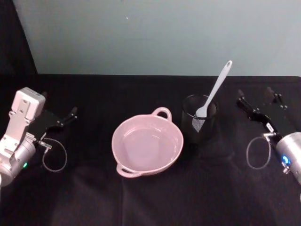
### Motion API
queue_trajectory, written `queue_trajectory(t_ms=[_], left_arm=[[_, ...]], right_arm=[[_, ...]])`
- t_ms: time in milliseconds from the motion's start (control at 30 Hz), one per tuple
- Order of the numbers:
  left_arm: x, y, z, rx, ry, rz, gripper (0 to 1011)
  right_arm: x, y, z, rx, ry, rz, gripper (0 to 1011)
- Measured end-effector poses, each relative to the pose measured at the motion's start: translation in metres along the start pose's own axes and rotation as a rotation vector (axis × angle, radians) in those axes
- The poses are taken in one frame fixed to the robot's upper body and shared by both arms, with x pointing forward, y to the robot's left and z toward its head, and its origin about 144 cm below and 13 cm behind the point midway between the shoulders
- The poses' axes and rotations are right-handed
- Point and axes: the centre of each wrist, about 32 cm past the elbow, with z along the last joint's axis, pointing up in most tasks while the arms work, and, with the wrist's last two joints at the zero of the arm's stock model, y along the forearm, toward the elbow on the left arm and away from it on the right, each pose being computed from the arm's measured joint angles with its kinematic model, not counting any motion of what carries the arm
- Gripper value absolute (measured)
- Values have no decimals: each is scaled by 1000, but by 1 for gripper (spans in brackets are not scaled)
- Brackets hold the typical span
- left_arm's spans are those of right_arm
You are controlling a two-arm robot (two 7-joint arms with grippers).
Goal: Use the one hand to pick up the spoon and stir the clear water in the bowl.
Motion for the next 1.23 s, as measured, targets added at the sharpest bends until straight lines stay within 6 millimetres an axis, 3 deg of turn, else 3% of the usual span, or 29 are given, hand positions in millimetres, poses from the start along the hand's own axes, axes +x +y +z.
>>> queue_trajectory(t_ms=[233, 467, 1233], left_arm=[[0, 0, 0, 0, 0, 0, 1011], [0, 0, 0, 0, 0, 0, 1011], [0, 0, 0, 0, 0, 0, 1011]], right_arm=[[7, 10, -23, -8, -86, -116, 1003], [11, 18, -34, -26, -102, -150, 1003], [10, 17, -33, -24, -101, -147, 1002]])
